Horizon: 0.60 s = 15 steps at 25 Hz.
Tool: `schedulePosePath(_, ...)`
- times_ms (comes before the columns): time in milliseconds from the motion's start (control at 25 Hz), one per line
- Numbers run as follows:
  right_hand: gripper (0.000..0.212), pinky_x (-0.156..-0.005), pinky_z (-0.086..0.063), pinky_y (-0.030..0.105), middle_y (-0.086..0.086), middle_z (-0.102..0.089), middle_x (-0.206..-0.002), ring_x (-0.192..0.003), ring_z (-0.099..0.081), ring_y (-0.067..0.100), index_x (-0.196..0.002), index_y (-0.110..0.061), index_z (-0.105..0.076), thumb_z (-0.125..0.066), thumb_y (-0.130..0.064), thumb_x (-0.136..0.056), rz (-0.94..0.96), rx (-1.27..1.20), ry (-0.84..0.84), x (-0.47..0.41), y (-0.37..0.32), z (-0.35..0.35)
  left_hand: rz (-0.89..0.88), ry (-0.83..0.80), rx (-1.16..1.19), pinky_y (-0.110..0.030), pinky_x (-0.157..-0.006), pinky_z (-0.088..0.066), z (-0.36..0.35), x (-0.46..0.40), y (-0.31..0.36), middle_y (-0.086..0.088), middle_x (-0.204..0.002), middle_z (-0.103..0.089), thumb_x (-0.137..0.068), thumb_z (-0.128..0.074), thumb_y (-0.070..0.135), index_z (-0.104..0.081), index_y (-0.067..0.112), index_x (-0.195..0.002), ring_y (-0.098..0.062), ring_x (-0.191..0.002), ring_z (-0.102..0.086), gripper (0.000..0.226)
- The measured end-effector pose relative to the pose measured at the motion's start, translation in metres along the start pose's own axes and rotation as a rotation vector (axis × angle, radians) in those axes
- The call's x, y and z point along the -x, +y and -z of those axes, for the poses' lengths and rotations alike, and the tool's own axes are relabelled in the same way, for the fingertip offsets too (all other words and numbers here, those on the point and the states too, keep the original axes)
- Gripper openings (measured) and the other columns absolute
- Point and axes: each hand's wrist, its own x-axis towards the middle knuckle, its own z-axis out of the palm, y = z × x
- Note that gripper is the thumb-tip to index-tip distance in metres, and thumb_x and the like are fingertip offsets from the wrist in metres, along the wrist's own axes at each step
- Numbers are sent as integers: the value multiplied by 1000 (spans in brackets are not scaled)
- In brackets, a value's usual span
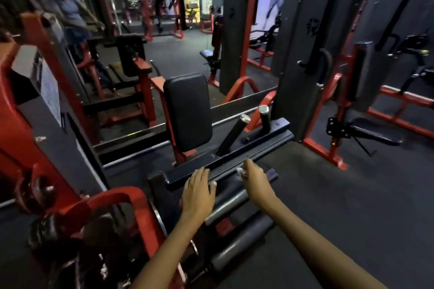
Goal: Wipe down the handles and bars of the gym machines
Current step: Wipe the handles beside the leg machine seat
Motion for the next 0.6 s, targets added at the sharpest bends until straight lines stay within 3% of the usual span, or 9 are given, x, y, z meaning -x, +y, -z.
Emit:
schedulePosePath(80, 12, -80, -49, 36, 8, -56, -91, -88, -57, 24, -86, -16, -44, -44, -6, -92, -29, -6, -87, -31, 14, -5, 32, 21, -29, -33, -120, -9, -20, -33, -7, -3, -159, -21, -103, -37, 34, -29, 14, -150, -17, -148, -14, 52)
schedulePosePath(200, 37, -90, -43, 35, 18, -52, -126, -113, -53, 31, -125, -2, -50, -44, 5, -89, 143, 147, -127, -95, 16, 5, 67, 21, -103, -35, -120, -5, -44, -83, -20, -5, -161, -16, -103, -34, 33, -30, 12, -150, -19, -149, -9, 52)
schedulePosePath(320, 36, -95, -46, 48, 21, -57, -117, -109, -57, 40, -115, 2, -60, -54, 7, -80, 537, 433, 49, -163, 14, 12, 69, -12, -241, -41, -114, -28, -63, -108, -40, -7, -150, -40, -100, -30, 34, -51, 9, -139, -23, -140, -36, 51)
schedulePosePath(360, 34, -103, -39, 51, 23, -60, -112, -113, -56, 42, -108, 5, -63, -53, 7, -76, 604, 582, 102, -178, 18, 14, 68, -23, -263, -42, -109, -36, -68, -108, -45, -7, -145, -47, -98, -27, 35, -55, 9, -135, -24, -136, -43, 53)
schedulePosePath(440, 35, -115, -17, 51, 29, -60, -110, -123, -48, 44, -107, 12, -62, -42, 3, -79, 645, 823, 134, -189, 31, 11, 71, -16, -257, -43, -106, -41, -78, -108, -48, -7, -142, -51, -98, -26, 35, -55, 9, -135, -25, -133, -46, 54)
schedulePosePath(480, 39, -116, -14, 50, 31, -60, -109, -123, -47, 45, -107, 14, -61, -34, 1, -82, 659, 907, 145, -188, 35, 3, 72, -2, -253, -43, -106, -41, -81, -108, -48, -8, -142, -51, -99, -26, 34, -53, 8, -136, -25, -134, -45, 53)
schedulePosePath(600, 44, -108, -30, 48, 29, -65, -94, -106, -60, 44, -97, 13, -65, -28, -3, -79, 621, 1052, -37, -176, 31, -36, 91, 28, -273, -41, -108, -39, -86, -110, -49, -7, -144, -49, -100, -26, 34, -50, 8, -139, -24, -136, -43, 52)
